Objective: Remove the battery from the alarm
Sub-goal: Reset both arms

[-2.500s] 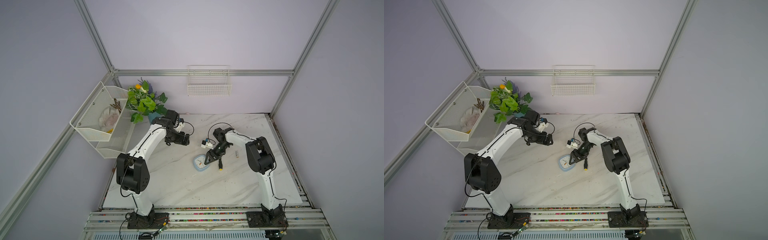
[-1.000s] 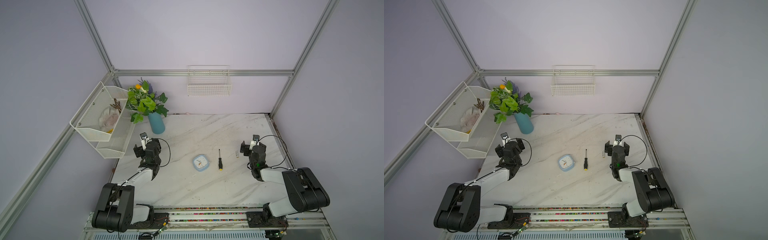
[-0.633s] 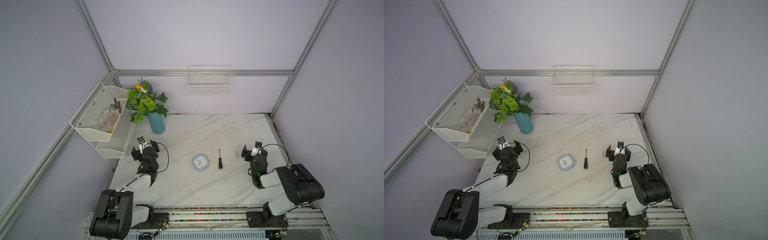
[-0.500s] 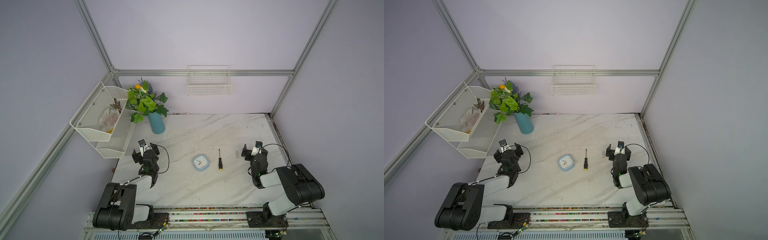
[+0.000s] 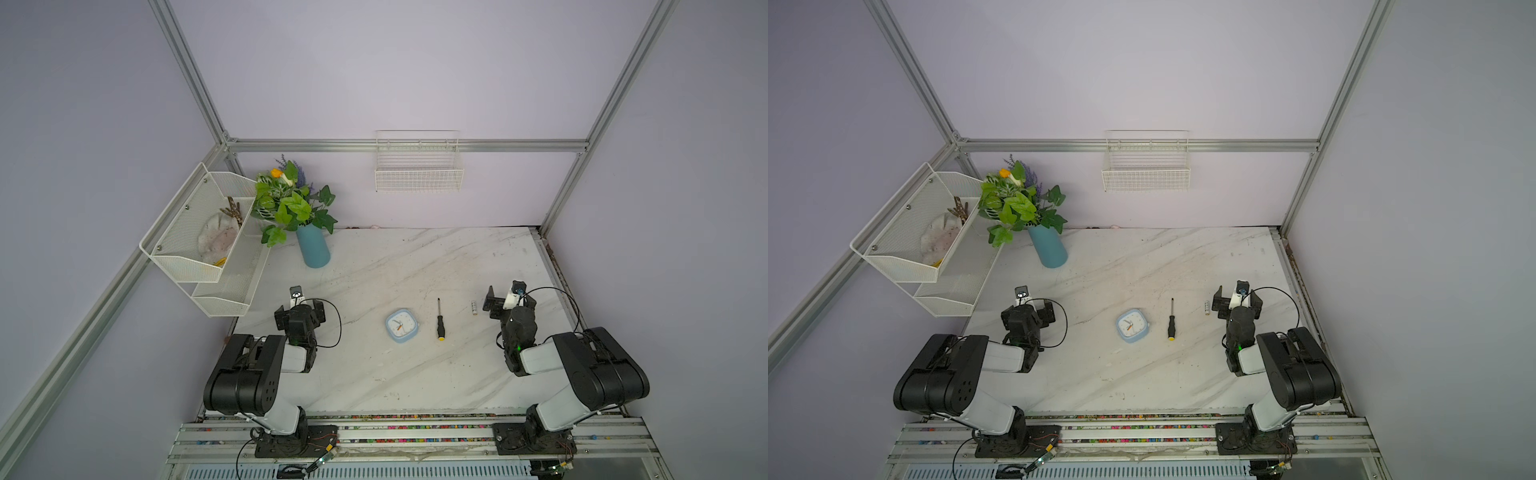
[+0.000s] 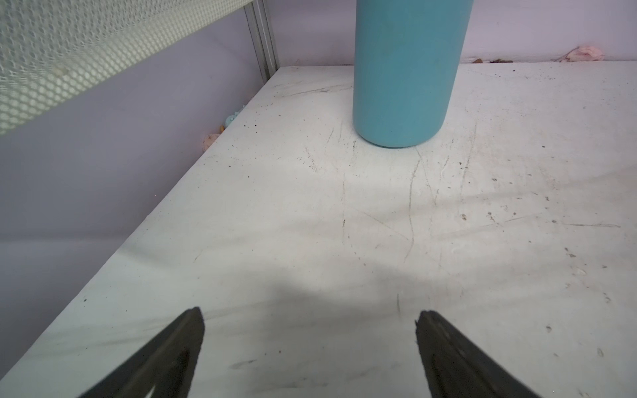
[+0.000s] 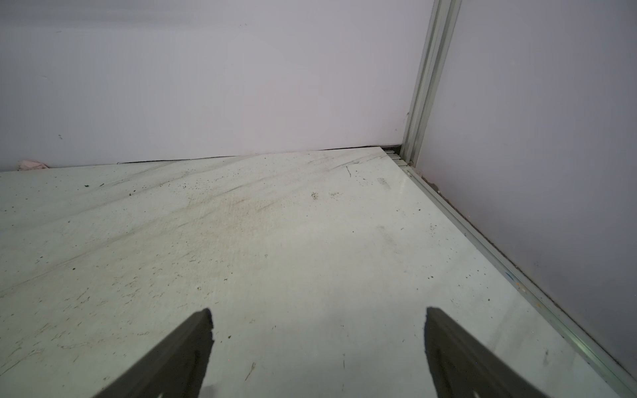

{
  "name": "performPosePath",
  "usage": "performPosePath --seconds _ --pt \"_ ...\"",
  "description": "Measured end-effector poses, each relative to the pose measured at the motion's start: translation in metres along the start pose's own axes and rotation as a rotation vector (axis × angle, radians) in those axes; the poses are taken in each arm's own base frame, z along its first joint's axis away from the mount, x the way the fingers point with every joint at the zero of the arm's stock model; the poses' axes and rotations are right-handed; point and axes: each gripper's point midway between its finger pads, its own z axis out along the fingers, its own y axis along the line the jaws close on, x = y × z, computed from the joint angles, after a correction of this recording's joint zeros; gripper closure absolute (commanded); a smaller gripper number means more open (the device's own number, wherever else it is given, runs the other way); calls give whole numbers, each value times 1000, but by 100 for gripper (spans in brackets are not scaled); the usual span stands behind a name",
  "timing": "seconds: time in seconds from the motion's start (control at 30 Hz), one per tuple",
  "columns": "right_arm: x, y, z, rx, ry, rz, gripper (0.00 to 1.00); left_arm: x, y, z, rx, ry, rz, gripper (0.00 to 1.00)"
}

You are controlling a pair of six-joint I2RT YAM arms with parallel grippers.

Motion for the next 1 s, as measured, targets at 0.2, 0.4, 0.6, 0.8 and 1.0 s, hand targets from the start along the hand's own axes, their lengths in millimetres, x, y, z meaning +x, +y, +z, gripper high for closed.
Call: performPosePath --seconds 0.2,0.4,0.6,0.8,1.0 --pt "0 0 0 0 0 2 0 1 -2 0 9 6 3 0" --pt "0 0 0 0 0 2 0 1 -2 0 10 6 3 0" --pt "0 0 0 0 0 2 0 1 -2 0 10 6 3 0" --pt "0 0 0 -1 1 2 0 1 -2 0 10 6 3 0" --pt "0 0 0 0 1 2 0 2 -2 0 10 7 3 0"
